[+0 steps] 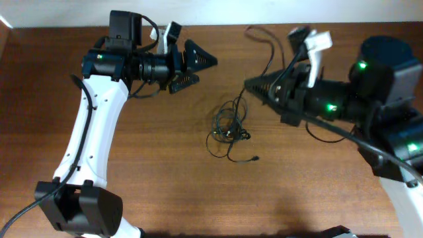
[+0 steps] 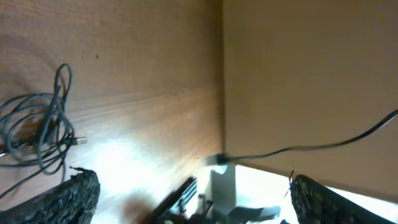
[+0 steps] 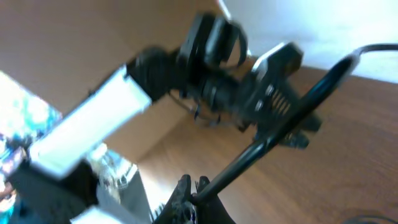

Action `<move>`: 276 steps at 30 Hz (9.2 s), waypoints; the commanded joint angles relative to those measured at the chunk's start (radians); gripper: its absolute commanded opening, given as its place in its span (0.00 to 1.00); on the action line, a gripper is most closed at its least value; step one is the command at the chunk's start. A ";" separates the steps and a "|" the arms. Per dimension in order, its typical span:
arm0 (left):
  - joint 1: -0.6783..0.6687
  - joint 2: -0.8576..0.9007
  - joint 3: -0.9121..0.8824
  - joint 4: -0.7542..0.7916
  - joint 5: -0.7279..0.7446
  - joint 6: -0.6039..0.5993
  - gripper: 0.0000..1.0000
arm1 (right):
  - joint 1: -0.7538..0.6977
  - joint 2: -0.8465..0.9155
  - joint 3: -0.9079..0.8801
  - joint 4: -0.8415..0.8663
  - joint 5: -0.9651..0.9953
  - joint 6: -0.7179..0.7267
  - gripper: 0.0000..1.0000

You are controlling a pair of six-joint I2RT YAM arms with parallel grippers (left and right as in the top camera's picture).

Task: Untangle cables

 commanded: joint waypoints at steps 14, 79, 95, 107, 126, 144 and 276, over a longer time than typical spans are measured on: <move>-0.011 -0.068 0.011 -0.014 0.331 0.660 0.96 | 0.001 0.077 0.019 0.097 0.263 0.491 0.04; -0.083 -0.105 0.012 0.229 0.184 0.444 0.00 | -0.031 0.162 0.018 -0.120 0.359 0.334 0.74; -0.039 -0.105 0.012 0.513 0.183 -0.451 0.00 | 0.045 0.176 0.010 -0.262 0.378 -0.057 0.91; -0.038 -0.105 0.012 0.541 0.188 -0.698 0.00 | 0.115 0.298 0.010 -0.180 0.409 -0.132 0.90; -0.035 -0.105 0.011 0.524 0.100 -0.694 0.00 | 0.114 0.298 0.010 -0.188 0.430 0.051 0.12; -0.035 -0.105 0.011 0.462 0.064 -0.719 0.00 | 0.103 0.277 0.012 -0.140 0.432 0.080 0.82; -0.007 -0.107 0.011 0.394 0.162 -0.666 0.00 | 0.140 0.293 0.011 -0.207 0.491 0.021 0.91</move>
